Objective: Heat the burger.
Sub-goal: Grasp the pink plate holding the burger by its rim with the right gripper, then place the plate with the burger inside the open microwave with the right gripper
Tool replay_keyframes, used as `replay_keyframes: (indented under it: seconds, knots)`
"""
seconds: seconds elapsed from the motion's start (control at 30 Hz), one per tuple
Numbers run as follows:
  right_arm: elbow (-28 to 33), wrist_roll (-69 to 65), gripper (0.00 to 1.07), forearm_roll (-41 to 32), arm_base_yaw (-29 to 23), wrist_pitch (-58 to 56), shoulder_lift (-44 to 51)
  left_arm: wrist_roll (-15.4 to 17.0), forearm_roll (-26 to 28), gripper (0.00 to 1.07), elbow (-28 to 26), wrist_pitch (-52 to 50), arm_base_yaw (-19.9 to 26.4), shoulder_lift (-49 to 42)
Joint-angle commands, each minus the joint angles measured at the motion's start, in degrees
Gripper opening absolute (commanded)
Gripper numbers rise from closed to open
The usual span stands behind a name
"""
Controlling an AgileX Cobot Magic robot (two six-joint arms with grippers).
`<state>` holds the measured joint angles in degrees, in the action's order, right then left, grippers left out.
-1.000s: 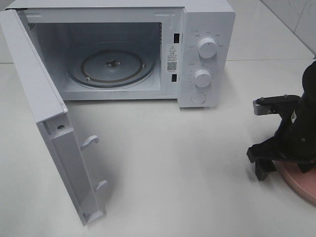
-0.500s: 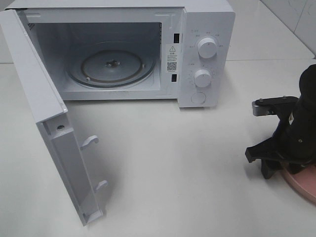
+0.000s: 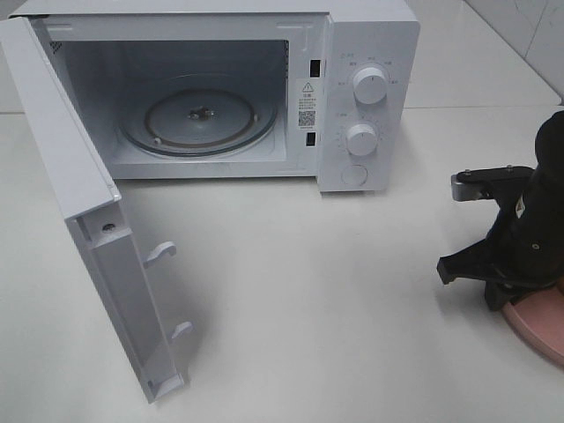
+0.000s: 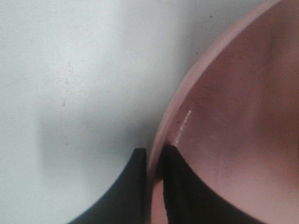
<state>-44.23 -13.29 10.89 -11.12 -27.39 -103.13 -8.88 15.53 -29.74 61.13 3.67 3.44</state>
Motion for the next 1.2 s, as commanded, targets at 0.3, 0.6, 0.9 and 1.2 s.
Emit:
replay_keyframes:
  seconds: [0.3,0.6,0.9,1.2]
  knots:
    - [0.46,-6.36,0.00,4.13,0.11,-1.20,0.40,0.00,-0.17,0.98,0.11,-0.11,-0.29,-0.11]
    - [0.46,-14.90,0.00,11.75,0.11,-4.58,1.72,0.00,-0.17,0.98,0.11,-0.11,-0.29,-0.11]
    - [0.46,-17.70,0.00,15.58,-4.35,-6.88,2.64,0.00,-0.17,0.98,0.11,-0.11,-0.29,-0.11]
    - [0.46,-20.57,0.00,20.74,-8.59,-10.31,5.16,0.00,-0.17,0.98,0.11,-0.11,-0.29,-0.11]
